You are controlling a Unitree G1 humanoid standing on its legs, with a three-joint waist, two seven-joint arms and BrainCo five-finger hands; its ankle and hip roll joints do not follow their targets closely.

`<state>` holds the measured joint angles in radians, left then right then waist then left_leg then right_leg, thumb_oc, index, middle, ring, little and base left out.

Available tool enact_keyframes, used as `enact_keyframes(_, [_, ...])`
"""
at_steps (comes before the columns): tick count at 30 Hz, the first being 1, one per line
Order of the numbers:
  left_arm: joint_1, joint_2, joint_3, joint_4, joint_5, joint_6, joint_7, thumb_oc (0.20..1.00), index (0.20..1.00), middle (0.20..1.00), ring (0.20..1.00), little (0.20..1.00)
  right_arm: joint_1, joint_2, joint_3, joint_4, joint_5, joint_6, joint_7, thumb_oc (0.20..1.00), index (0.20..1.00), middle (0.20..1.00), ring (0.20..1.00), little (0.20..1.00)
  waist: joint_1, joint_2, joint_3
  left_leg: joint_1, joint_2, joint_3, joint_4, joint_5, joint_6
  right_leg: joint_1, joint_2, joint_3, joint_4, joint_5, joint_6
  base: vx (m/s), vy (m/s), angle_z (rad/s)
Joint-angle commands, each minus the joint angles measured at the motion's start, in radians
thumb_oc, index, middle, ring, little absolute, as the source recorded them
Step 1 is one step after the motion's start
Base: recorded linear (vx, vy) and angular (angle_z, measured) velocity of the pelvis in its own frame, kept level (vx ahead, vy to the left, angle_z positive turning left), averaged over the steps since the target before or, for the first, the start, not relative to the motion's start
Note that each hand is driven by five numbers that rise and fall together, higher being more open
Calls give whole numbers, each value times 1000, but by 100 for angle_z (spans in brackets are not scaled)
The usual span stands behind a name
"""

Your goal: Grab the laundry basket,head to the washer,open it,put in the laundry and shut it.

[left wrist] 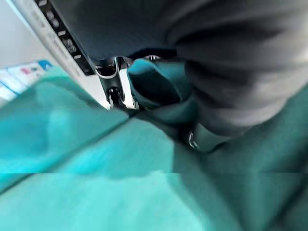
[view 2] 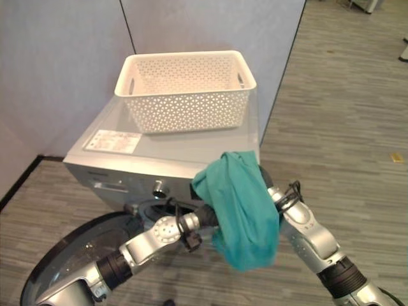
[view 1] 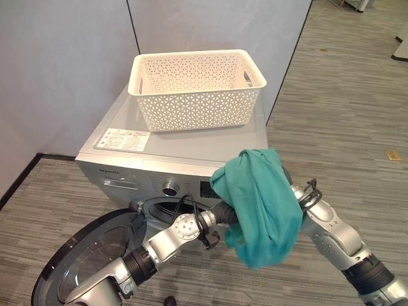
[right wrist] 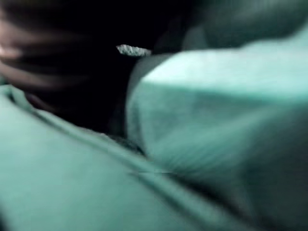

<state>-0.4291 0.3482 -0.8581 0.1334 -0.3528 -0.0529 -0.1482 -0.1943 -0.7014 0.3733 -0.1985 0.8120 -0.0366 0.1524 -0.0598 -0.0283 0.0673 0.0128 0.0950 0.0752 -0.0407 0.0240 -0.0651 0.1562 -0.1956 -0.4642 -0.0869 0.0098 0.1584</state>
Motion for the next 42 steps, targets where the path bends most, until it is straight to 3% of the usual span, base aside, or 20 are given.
enact_keyframes(1, [-64, -26, 58, 38, 41, -98, 39, 200, 200, 200, 200, 200, -6, -7, -50, -96, 48, -74, -5, 200, 200, 200, 200, 200, 8, -45, -32, 10, 20, 65, -26, -31, 2, 1, 53, 42, 78, -122, -65, 0, -7, 15])
enact_keyframes(5, [-40, -4, 85, 30, 46, -102, 48, 200, 200, 200, 200, 200, 29, -40, -74, -92, 42, -72, 0, 200, 200, 200, 200, 200, 7, -46, -33, 12, 20, 63, -26, -32, 1, 2, 53, 38, 80, -124, -66, 3, -2, 6])
enact_keyframes(6, [-19, 15, 107, 13, 56, -106, 49, 200, 200, 200, 200, 200, 58, -80, -91, -91, 30, -68, 12, 467, 467, 467, 467, 467, 7, -48, -32, 12, 21, 61, -25, -33, 0, 1, 54, 37, 81, -124, -65, 0, 0, 0])
enact_keyframes(7, [-19, 15, 107, 13, 56, -106, 49, 200, 200, 200, 200, 200, 58, -80, -91, -91, 30, -68, 12, 558, 558, 558, 558, 558, 7, -47, -32, 12, 21, 61, -25, -33, 0, 1, 54, 37, 81, -124, -65, 0, 0, 0])
enact_keyframes(8, [-5, 25, 115, 0, 59, -109, 45, 200, 200, 200, 200, 200, 73, -106, -102, -95, 20, -63, 23, 909, 909, 909, 909, 909, 7, -48, -33, 12, 21, 62, -25, -33, 0, 1, 53, 36, 82, -124, -65, 0, 0, 0])
enact_keyframes(9, [7, 32, 132, -6, 64, -114, 49, 200, 200, 200, 200, 200, 86, -134, -118, -99, 4, -65, 30, 1000, 1000, 1000, 1000, 1000, 6, -50, -33, 12, 21, 62, -25, -33, -1, 2, 54, 36, 82, -125, -65, 0, 0, 0])
enact_keyframes(10, [26, 39, 156, -15, 69, -121, 54, 200, 200, 200, 200, 200, 104, -177, -152, -106, -17, -73, 42, 1000, 1000, 1000, 1000, 1000, 3, -52, -34, 11, 21, 63, -23, -34, -1, 1, 54, 37, 83, -126, -64, 0, 0, 0])
enact_keyframes(15, [64, 64, 202, -33, 75, -138, 65, 200, 200, 200, 200, 200, 131, -209, -233, -113, -46, -100, 37, 1000, 1000, 1000, 1000, 1000, -2, -53, -36, 15, 23, 73, -23, -38, -1, -1, 53, 44, 82, -124, -61, 0, 0, 0])
enact_keyframes(22, [165, 94, 320, -45, 58, -163, 80, 200, 200, 200, 200, 200, 199, -304, -447, -91, -84, -139, 22, 1000, 1000, 1000, 1000, 1000, -26, -59, -52, 31, 24, 98, -29, -46, 1, -7, 52, 72, 76, -114, -53, 5, 8, -3])
enact_keyframes(30, [245, 103, 402, -56, 42, -170, 74, 200, 200, 200, 200, 200, 279, -386, -543, -75, -94, -126, 51, 1000, 1000, 1000, 1000, 1000, -33, -72, -58, 35, 26, 111, -29, -51, 0, -13, 52, 92, 75, -108, -51, 3, 2, -10])
enact_keyframes(37, [321, 111, 444, -88, 24, -159, 77, 200, 200, 200, 200, 200, 316, -120, -653, 81, -164, -144, -131, 1000, 1000, 1000, 1000, 1000, -33, -66, -51, 30, 25, 107, -23, -60, 7, -14, 54, 96, 76, -110, -56, 8, -3, -4])
enact_keyframes(42, [358, 79, 431, -85, -31, -136, 74, 200, 200, 200, 200, 200, 330, 53, -643, 214, -249, -148, -242, 1000, 1000, 1000, 1000, 1000, -28, -67, -35, 20, 23, 99, -18, -61, 12, -19, 57, 96, 75, -115, -59, 6, -2, 0])
